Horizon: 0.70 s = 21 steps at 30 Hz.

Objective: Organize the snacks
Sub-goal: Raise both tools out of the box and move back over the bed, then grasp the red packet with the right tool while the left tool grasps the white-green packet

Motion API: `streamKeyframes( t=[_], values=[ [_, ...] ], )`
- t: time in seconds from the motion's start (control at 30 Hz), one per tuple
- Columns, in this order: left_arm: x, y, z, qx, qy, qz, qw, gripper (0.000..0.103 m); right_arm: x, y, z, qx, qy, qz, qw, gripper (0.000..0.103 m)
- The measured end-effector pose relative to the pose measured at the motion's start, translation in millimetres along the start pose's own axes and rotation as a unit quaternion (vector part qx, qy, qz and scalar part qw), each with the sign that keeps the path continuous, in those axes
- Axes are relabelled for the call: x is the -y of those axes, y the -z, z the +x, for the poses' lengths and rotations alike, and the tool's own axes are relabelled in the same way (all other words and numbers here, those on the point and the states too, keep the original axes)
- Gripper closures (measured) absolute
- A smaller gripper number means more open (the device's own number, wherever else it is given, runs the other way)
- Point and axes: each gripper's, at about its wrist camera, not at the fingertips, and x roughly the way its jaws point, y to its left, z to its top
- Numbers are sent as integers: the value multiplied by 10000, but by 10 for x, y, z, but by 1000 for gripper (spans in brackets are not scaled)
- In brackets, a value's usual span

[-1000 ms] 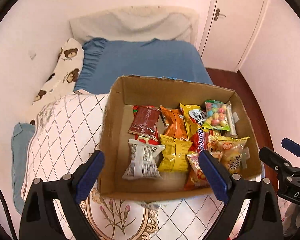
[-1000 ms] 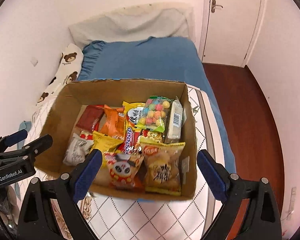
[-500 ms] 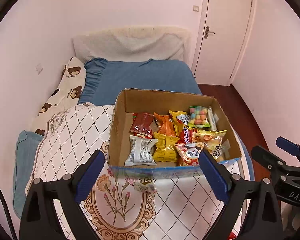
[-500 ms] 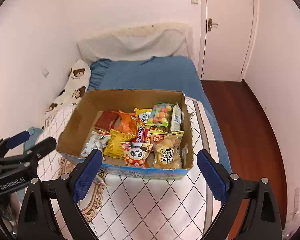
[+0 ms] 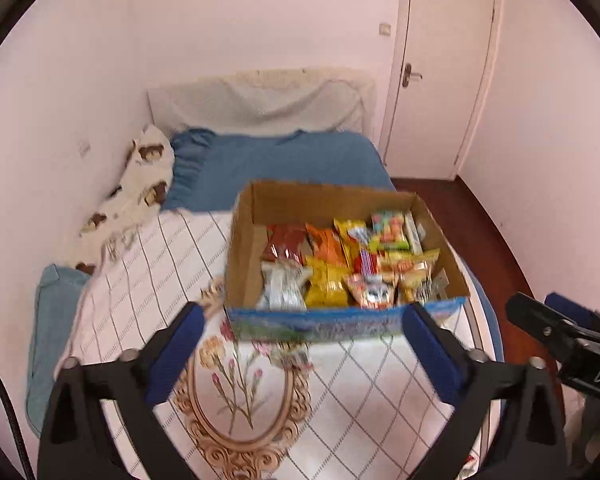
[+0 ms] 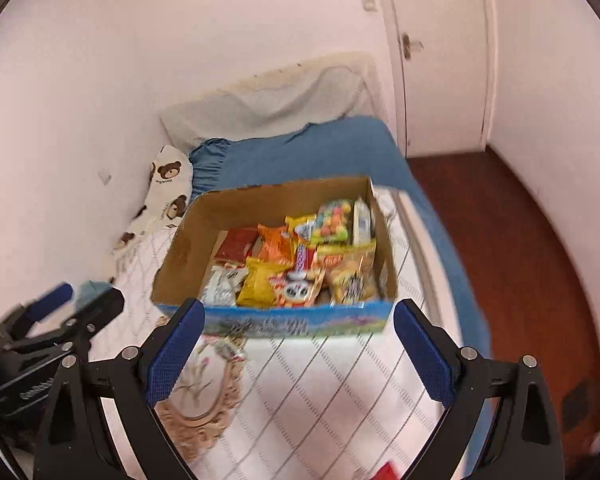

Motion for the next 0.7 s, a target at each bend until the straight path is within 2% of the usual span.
streamKeyframes(
  t=[0.17, 0.27, 0.37, 0.5, 0.53, 0.63, 0.67, 0.7],
  values=[
    [10, 451, 384, -786, 144, 31, 9968, 0, 505, 506, 199, -717, -32, 937, 9930, 5],
    [40, 781, 713, -1408, 127, 163, 9898, 0, 935, 1020, 405, -1347, 120, 1692, 9763, 5],
    [27, 1066, 981, -1888, 106, 214, 9817, 0, 1320, 1565, 565, -1844, 269, 2471, 9509, 5],
    [-15, 1303, 1206, -2289, 112, 154, 9733, 0, 1713, 2159, 698, -2217, 329, 3535, 9082, 5],
    [-26, 1337, 1245, -2364, 116, 129, 9715, 0, 1797, 2305, 746, -2288, 293, 3839, 8941, 5],
    [-140, 1430, 1333, -2581, 146, -31, 9660, 0, 1884, 2543, 861, -2357, 244, 4215, 8753, 6],
    [-177, 1451, 1362, -2644, 133, -88, 9643, 0, 1903, 2605, 910, -2372, 226, 4270, 8723, 11],
    [-213, 1462, 1380, -2675, 123, -137, 9634, 0, 1904, 2637, 971, -2382, 215, 4271, 8720, 22]
  ],
)
